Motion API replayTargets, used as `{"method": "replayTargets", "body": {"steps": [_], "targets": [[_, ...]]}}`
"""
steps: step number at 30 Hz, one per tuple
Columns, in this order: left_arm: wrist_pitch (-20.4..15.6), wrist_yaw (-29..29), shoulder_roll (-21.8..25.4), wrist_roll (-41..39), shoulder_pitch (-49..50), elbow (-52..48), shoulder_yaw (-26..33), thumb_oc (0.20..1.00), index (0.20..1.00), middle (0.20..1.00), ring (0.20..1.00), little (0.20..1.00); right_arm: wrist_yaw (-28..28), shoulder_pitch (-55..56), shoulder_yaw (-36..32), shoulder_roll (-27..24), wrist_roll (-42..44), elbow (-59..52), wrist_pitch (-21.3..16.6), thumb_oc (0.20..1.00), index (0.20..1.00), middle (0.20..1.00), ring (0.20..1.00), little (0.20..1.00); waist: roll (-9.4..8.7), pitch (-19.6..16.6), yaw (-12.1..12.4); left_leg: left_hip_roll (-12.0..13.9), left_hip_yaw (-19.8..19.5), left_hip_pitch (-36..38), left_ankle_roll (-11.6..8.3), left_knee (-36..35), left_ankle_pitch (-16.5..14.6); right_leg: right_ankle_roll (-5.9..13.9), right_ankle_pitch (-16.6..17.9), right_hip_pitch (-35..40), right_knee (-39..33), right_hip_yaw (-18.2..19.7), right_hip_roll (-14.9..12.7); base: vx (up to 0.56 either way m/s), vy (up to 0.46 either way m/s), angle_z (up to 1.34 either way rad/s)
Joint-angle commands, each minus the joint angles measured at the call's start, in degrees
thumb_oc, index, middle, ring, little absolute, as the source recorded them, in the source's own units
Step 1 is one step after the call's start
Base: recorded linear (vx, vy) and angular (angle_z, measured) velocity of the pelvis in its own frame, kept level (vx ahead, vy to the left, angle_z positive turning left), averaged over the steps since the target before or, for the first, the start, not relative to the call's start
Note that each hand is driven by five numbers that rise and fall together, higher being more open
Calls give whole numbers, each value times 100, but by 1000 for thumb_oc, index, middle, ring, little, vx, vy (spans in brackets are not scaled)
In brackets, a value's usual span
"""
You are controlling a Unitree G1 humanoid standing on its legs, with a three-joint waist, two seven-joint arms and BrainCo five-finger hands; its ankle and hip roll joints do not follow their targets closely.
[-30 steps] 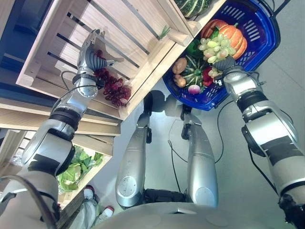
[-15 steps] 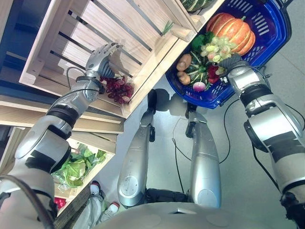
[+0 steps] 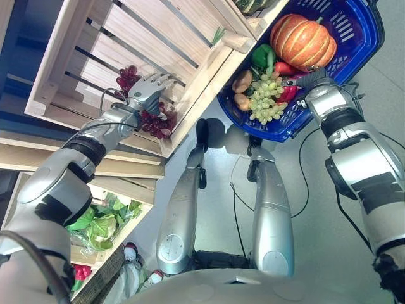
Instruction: Pick up fruits and vegetables into the basket
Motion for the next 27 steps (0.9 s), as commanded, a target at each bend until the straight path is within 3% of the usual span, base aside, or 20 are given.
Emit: {"method": "replayTargets", "body": {"steps": [1,6,12,22,27], "targets": [[-75,-375,-16,147,-48,147,7,1000,1000,1000,1000,1000,-303,-235,265,-230,2,282,-156,1000,1000,1000,1000,1000,394,-235,-62,-232,131,-95,33,713,-725,480,79,579,-692,-180,200,0,0,0],[187,-769,5,270,59,190,-154,1000,1000,1000,1000,1000,-855,-179,136,-246,483,163,-721,1000,1000,1000,1000,1000,358,-235,-88,-209,127,-46,22,681,-730,501,101,650,-749,-167,220,0,0,0],[419,-830,105,341,318,265,-192,1000,1000,1000,1000,1000,-1722,12,-202,-282,792,-299,-1510,1000,1000,1000,1000,1000,277,-235,-144,-188,117,-26,23,666,-769,530,97,684,-789,-128,261,0,0,0],[1088,-1364,212,621,986,413,-129,1000,1000,1000,1000,1000,-2780,597,-726,-673,888,-949,-2380,1000,1000,1000,1000,1000,181,-235,-265,-175,108,11,44,631,-839,556,76,738,-869,-89,294,-3,1,0],[1315,-1368,182,788,1138,586,-115,1000,1000,1000,1000,1000,-3159,737,-890,-795,939,-1057,-2696,1000,1000,1000,1000,1000,155,-235,-308,-168,108,-2,51,619,-852,563,76,727,-888,-74,308,-6,7,-2]]}}
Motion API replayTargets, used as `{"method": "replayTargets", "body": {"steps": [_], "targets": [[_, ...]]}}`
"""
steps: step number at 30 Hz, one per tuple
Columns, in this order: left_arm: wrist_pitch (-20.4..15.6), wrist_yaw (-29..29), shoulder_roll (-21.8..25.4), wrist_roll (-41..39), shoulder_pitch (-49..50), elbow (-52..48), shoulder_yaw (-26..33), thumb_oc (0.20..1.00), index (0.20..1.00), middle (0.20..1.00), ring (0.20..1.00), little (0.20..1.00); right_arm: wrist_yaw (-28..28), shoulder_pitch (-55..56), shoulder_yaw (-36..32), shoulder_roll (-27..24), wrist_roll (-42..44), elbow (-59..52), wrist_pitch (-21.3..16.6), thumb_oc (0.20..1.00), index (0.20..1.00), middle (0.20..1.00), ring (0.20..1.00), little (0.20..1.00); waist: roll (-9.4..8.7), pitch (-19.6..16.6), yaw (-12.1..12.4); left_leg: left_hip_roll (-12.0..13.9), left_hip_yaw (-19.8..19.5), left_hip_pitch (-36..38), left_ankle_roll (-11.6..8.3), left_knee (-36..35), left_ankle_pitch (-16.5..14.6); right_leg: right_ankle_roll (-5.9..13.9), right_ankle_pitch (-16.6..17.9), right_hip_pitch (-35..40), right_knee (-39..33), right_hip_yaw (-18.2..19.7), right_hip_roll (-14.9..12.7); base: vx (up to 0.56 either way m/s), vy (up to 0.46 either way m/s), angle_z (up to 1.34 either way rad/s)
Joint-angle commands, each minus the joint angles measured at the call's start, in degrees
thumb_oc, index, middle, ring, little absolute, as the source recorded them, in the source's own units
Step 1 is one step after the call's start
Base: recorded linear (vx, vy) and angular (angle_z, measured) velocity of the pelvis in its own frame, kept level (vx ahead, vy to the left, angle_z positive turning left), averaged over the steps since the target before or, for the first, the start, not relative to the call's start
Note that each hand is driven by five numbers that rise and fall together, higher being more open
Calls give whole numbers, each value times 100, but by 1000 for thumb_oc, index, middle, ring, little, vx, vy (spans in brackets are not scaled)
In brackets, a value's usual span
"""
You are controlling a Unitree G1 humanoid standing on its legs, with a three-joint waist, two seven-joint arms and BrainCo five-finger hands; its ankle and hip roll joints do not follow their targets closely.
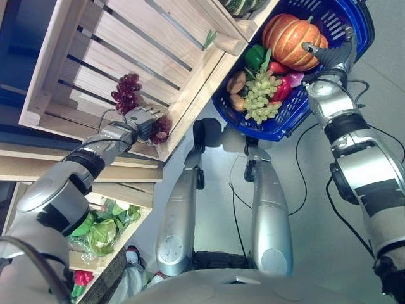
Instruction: Pick up fruits and vegetables into the basket
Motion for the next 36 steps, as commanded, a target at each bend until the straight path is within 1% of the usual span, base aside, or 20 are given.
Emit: {"method": "replayTargets", "body": {"steps": [1,3,5,7,8,9,10,11,13,14,18,23,32,33,34,35,36], "targets": [[378,-155,103,267,465,482,218,1000,1000,1000,1000,1000,-506,202,-110,-469,211,-294,-468,1000,1000,1000,1000,1000,153,-235,-97,-211,104,-37,48,628,-794,561,56,619,-683,-86,221,-14,18,-4],[402,-147,81,306,495,553,217,1000,1000,1000,1000,1000,-646,267,-184,-499,225,-334,-568,1000,1000,1000,1000,1000,140,-235,-116,-211,106,-51,47,634,-798,558,52,611,-684,-82,229,0,0,0],[453,39,62,486,592,688,274,1000,1000,1000,1000,1000,-918,426,-405,-568,391,-368,-825,1000,1000,1000,1000,1000,104,-235,-131,-208,96,-82,56,651,-815,555,46,604,-688,-78,240,0,0,0],[463,98,59,518,609,707,284,1000,1000,1000,1000,1000,-935,450,-442,-579,411,-381,-848,1000,1000,1000,1000,1000,96,-235,-136,-205,96,-83,57,651,-819,555,43,602,-684,-79,245,0,0,0],[547,399,23,624,614,810,318,1000,1000,1000,1000,1000,-1030,509,-566,-593,554,-372,-930,1000,1000,1000,1000,1000,67,-235,-146,-201,97,-105,57,657,-827,558,39,588,-683,-77,258,0,0,0],[561,567,-20,736,606,942,364,1000,1000,1000,1000,1000,-996,611,-701,-584,902,-290,-1052,1000,1000,1000,1000,1000,24,-235,-153,-193,94,-141,61,682,-834,560,39,568,-668,-77,270,0,0,0],[571,602,-29,755,603,972,369,1000,1000,1000,1000,1000,-968,631,-733,-583,969,-259,-1082,1000,1000,1000,1000,1000,15,-235,-155,-191,92,-150,60,687,-836,560,39,563,-667,-76,273,0,0,0],[623,787,-63,805,610,1067,406,1000,1000,1000,1000,1000,-801,755,-893,-544,1361,-124,-1143,1000,1000,1000,1000,1000,-22,-235,-156,-177,83,-187,61,701,-839,562,43,547,-663,-77,283,0,0,0],[661,954,-108,915,606,1158,477,1000,1000,1000,1000,1000,-608,907,-1039,-502,1624,56,-1243,1000,1000,1000,1000,1000,-59,-235,-153,-171,72,-211,70,694,-834,560,54,536,-672,-77,300,0,-18,0],[680,1034,-158,996,600,1241,522,1000,1000,1000,1000,1000,-484,1081,-1162,-468,1876,238,-1231,1000,1000,1000,1000,1000,-101,-235,-152,-172,60,-239,85,695,-835,553,63,517,-678,-74,323,5,-56,1],[640,1032,-251,1140,531,1463,578,1000,1000,1000,1000,1000,-243,1351,-1339,-407,2239,731,-1156,1000,1000,1000,1000,1000,-162,-235,-152,-163,43,-292,111,717,-843,559,102,459,-664,-82,353,13,-54,0],[619,769,-285,1143,384,1656,553,1000,1000,1000,1000,1000,-120,1461,-1368,-462,2423,1171,-896,1000,1000,1000,1000,1000,-209,-235,-173,-155,22,-326,117,765,-857,567,139,424,-649,-65,374,3,-7,0],[724,291,-235,1144,243,1846,465,1000,1000,1000,1000,1000,5,1354,-1249,-544,2454,1293,-920,1000,1000,1000,1000,1000,-220,-235,-194,-148,35,-369,86,844,-880,586,145,412,-644,-60,344,0,0,0],[735,156,-244,1219,239,1901,491,752,752,752,752,752,-9,1318,-1251,-531,2420,1271,-940,1000,1000,1000,1000,1000,-227,-235,-191,-146,30,-372,81,844,-883,587,141,413,-647,-62,344,0,0,0],[759,92,-242,1225,241,1934,484,438,438,438,438,438,0,1305,-1248,-524,2420,1266,-956,1000,1000,1000,1000,1000,-227,-235,-191,-142,32,-379,80,849,-884,587,137,408,-641,-66,343,0,0,0],[754,40,-240,1229,253,1967,474,200,200,200,200,200,-1,1292,-1247,-524,2406,1252,-961,1000,1000,1000,1000,1000,-230,-235,-192,-141,31,-381,80,850,-888,587,134,403,-638,-65,343,0,0,0],[760,-34,-245,1196,264,2005,488,200,200,200,200,200,8,1281,-1243,-529,2405,1239,-952,1000,1000,1000,1000,1000,-233,-235,-193,-140,32,-383,81,852,-891,584,130,400,-636,-68,343,0,0,0]]}}
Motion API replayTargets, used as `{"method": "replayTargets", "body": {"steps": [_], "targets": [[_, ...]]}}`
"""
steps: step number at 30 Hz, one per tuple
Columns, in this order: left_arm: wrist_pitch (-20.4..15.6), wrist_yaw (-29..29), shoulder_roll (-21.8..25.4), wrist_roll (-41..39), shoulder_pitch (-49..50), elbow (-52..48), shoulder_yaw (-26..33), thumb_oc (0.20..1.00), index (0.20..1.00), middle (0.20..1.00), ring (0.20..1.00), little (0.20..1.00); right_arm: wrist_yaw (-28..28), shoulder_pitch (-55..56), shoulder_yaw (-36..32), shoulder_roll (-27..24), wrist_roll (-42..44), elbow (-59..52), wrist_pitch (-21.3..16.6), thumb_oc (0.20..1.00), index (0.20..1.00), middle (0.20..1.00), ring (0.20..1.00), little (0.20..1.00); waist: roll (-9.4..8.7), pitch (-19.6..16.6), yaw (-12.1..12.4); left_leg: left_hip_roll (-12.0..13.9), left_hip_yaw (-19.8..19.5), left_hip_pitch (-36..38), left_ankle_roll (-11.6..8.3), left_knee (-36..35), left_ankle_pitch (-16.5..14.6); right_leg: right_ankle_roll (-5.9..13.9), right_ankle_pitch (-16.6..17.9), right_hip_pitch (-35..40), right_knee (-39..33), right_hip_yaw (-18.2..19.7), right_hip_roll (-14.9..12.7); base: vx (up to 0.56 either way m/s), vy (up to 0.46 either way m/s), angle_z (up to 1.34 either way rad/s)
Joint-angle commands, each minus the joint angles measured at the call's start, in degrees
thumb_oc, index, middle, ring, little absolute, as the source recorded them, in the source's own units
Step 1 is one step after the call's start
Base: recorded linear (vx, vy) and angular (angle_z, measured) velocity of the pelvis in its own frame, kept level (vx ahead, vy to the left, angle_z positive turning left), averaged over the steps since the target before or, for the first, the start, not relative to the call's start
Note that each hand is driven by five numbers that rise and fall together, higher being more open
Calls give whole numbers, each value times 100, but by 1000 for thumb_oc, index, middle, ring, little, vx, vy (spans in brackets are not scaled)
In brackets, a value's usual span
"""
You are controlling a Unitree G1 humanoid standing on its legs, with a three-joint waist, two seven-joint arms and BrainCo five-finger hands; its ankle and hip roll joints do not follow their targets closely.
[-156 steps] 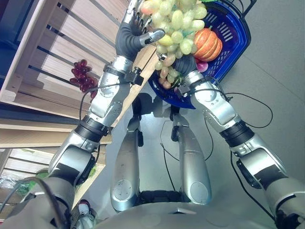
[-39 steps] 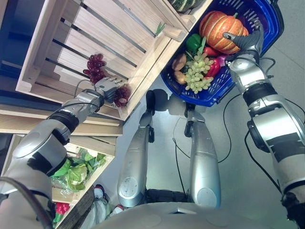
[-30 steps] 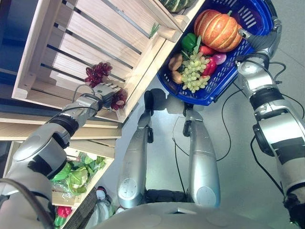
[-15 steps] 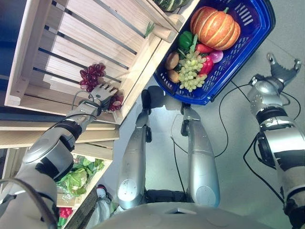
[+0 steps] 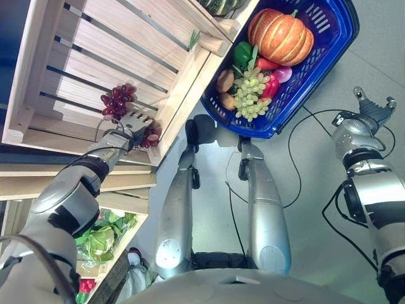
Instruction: Pick up fruits and vegetables into the basket
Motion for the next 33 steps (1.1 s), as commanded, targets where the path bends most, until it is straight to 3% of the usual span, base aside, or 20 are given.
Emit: {"method": "replayTargets", "body": {"steps": [1,15,18,20,21,23,27,33], "targets": [[423,-565,175,91,278,1103,378,200,200,200,200,200,-48,198,1,-265,42,-5,-137,1000,1000,1000,1000,1000,-202,-223,55,-261,156,-156,128,662,-707,576,115,382,-417,3,186,0,0,0],[410,-523,89,-477,222,1287,530,200,200,200,200,200,-58,181,13,-128,-17,-9,-224,1000,1000,1000,1000,1000,-235,-223,40,-239,155,-134,116,689,-724,569,109,382,-377,15,202,0,-2,0],[360,-365,82,-1409,179,1230,637,200,200,200,200,200,-66,138,56,-105,-51,-40,-242,1000,1000,1000,1000,1000,-236,-223,52,-236,153,-108,106,666,-717,563,105,409,-394,22,208,0,0,0],[264,-212,89,-2673,125,1100,816,200,200,200,200,200,-89,128,111,-86,-163,-88,-303,1000,1000,1000,1000,1000,-231,-223,60,-233,147,-111,100,662,-702,553,111,403,-388,38,218,0,0,0],[260,-205,71,-2931,106,1034,1009,200,200,200,200,200,-83,130,116,-85,-191,-117,-313,1000,1000,1000,1000,1000,-227,-223,69,-232,145,-106,100,656,-695,548,108,404,-381,47,223,0,0,0],[-47,15,114,-4158,44,860,1508,200,200,200,200,200,-35,196,100,-59,-283,-268,-447,1000,1000,1000,1000,1000,-226,-223,78,-228,153,-85,95,631,-675,544,97,417,-375,68,237,0,0,0],[-344,75,250,-4923,-2,516,2185,200,200,200,200,200,-50,390,-49,2,-449,-613,-571,1000,1000,1000,1000,1000,-228,-223,76,-236,158,-40,95,608,-677,548,60,438,-350,75,241,0,0,0],[-319,103,313,-5617,-3,-12,2629,200,200,200,200,200,-109,451,-132,43,-605,-935,-578,1000,1000,1000,1000,1000,-214,-223,103,-256,141,18,99,561,-667,547,34,486,-350,50,234,0,0,0]]}}
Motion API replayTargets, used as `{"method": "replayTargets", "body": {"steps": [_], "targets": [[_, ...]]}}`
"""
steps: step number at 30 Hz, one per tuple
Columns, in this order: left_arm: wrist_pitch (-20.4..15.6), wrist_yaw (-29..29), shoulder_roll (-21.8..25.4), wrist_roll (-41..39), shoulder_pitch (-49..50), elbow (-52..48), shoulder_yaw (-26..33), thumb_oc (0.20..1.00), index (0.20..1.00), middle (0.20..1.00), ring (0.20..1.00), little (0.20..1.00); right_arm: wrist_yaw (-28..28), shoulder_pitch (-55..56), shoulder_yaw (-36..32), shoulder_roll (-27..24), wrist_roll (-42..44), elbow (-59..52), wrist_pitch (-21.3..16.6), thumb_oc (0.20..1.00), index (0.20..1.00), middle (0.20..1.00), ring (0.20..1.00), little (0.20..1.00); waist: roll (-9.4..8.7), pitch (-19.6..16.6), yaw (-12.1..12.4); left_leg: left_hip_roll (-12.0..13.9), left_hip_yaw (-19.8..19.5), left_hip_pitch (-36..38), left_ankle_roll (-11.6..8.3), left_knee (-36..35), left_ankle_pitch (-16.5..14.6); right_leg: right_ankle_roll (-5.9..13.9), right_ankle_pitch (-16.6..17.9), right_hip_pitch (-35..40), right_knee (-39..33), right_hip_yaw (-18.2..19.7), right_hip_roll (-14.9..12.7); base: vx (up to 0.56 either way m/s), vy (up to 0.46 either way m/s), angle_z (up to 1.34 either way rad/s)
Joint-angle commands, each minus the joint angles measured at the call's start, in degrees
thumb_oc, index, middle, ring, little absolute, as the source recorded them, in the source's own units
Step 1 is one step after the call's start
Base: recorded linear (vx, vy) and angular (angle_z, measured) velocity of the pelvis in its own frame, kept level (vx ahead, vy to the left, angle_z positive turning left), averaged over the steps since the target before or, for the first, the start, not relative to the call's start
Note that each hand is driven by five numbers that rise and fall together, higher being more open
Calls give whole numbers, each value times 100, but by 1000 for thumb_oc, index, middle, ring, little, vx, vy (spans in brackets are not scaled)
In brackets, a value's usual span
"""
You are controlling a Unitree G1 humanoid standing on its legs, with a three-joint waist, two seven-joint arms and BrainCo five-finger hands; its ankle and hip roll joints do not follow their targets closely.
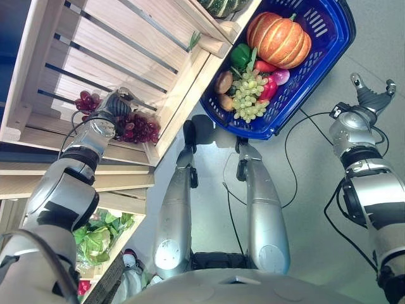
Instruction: Pick up fruits and vegetables into the basket
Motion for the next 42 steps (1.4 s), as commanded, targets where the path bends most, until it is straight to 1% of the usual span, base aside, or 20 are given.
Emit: {"method": "replayTargets", "body": {"steps": [1,3,5,9,11,12,13,17,20,21,22,25,28,33,35,37,38,39,41,42], "targets": [[-33,155,215,-658,174,-87,345,200,200,200,200,200,-124,342,-130,18,-213,-185,-222,1000,1000,1000,1000,1000,-134,-230,103,-301,173,75,119,343,-558,577,8,405,-334,102,202,0,0,0],[-65,134,236,-745,194,-131,472,200,200,200,200,200,-98,371,-131,0,-252,-225,-259,1000,1000,1000,1000,1000,-128,-230,99,-300,179,75,116,333,-557,573,-5,395,-327,100,202,0,0,0],[-85,108,244,-581,194,-126,486,200,200,200,200,200,-107,396,-133,7,-270,-242,-269,1000,1000,1000,1000,1000,-123,-230,95,-301,185,81,115,332,-557,573,-11,401,-325,97,197,0,0,0],[-108,138,335,591,71,-89,121,200,200,200,200,200,-46,389,-95,-55,-206,-215,-256,1000,1000,1000,1000,1000,-119,-230,74,-293,204,50,109,356,-560,577,-4,381,-322,95,185,-1,3,-1],[-199,127,418,1616,-58,-63,-368,1000,1000,1000,1000,1000,22,322,-26,-110,-139,-107,-263,1000,1000,1000,1000,1000,-107,-230,66,-286,212,36,105,361,-556,580,16,374,-336,102,181,-2,27,-4],[-196,44,473,1971,-140,-100,-788,1000,1000,1000,1000,1000,72,273,52,-142,-79,-1,-297,1000,1000,1000,1000,1000,-91,-230,62,-284,220,35,105,355,-556,584,33,379,-361,107,178,1,33,-3],[-187,-20,485,2368,-172,-106,-1035,1000,1000,1000,1000,1000,110,257,83,-166,-35,75,-336,1000,1000,1000,1000,1000,-80,-230,60,-280,228,38,110,352,-558,588,39,387,-371,107,174,1,25,-3],[-184,-287,496,2740,-252,-113,-1576,1000,1000,1000,1000,1000,153,177,167,-187,50,257,-374,1000,1000,1000,1000,1000,-67,-230,57,-271,248,36,114,363,-578,603,57,394,-392,99,162,0,2,-1],[-212,-556,477,3029,-247,-109,-1915,1000,1000,1000,1000,1000,84,112,213,-167,79,356,-320,1000,1000,1000,1000,1000,-60,-230,57,-270,255,7,112,384,-589,613,72,379,-405,90,154,-4,-11,0],[-192,-773,470,3216,-236,-105,-2093,1000,1000,1000,1000,1000,25,80,220,-160,87,400,-243,1000,1000,1000,1000,1000,-66,-230,54,-268,261,-14,111,404,-602,624,76,369,-407,77,146,0,0,0],[-203,-781,469,3226,-235,-101,-2104,1000,1000,1000,1000,1000,24,81,215,-161,89,405,-235,1000,1000,1000,1000,1000,-66,-230,55,-268,260,-16,111,407,-603,625,76,369,-408,76,146,-15,-64,2],[-230,-923,441,3527,-173,-80,-2279,1000,1000,1000,1000,1000,136,64,155,-141,314,602,8,1000,1000,1000,1000,1000,-83,-230,66,-274,248,-40,119,408,-616,640,91,362,-431,48,145,-10,-59,4],[-255,-963,443,3619,-136,-86,-2335,1000,1000,1000,1000,1000,189,88,125,-156,424,696,104,1000,1000,1000,1000,1000,-90,-230,71,-276,238,-43,116,411,-622,646,99,366,-444,44,143,-3,-38,3],[-252,-1401,461,3775,-116,-175,-2444,1000,1000,1000,1000,1000,308,196,17,-182,577,943,301,1000,1000,1000,1000,1000,-98,-230,75,-292,206,-35,120,411,-630,662,134,387,-475,33,136,2,-16,0],[-211,-1513,464,3776,-128,-201,-2462,1000,1000,1000,1000,1000,311,180,6,-185,583,967,313,1000,1000,1000,1000,1000,-96,-230,75,-299,199,-71,119,390,-576,659,189,360,-508,28,132,0,0,0],[-74,-1688,458,3743,-103,-257,-2518,1000,1000,1000,1000,1000,303,197,5,-175,579,988,323,1000,1000,1000,1000,1000,-81,-230,79,-311,180,-40,119,413,-624,669,154,386,-484,39,131,0,0,0],[-64,-1709,465,3752,-125,-259,-2514,1000,1000,1000,1000,1000,302,174,1,-179,573,987,323,1000,1000,1000,1000,1000,-81,-230,77,-313,179,-74,120,398,-579,664,197,356,-505,35,128,0,0,0],[-45,-1740,461,3765,-114,-262,-2518,1000,1000,1000,1000,1000,302,187,3,-178,567,990,322,1000,1000,1000,1000,1000,-79,-230,81,-311,178,-44,118,415,-624,669,154,384,-484,37,129,0,0,0],[74,-1991,468,3816,-144,-274,-2531,1000,1000,1000,1000,1000,309,156,1,-178,548,976,311,1000,1000,1000,1000,1000,-83,-230,70,-318,177,-77,115,398,-581,668,202,355,-515,36,129,0,0,0],[151,-2121,456,3837,-109,-257,-2554,1000,1000,1000,1000,1000,297,174,1,-168,548,948,299,1000,1000,1000,1000,1000,-89,-230,68,-320,177,-49,110,417,-627,675,163,382,-500,39,130,0,0,0]]}}
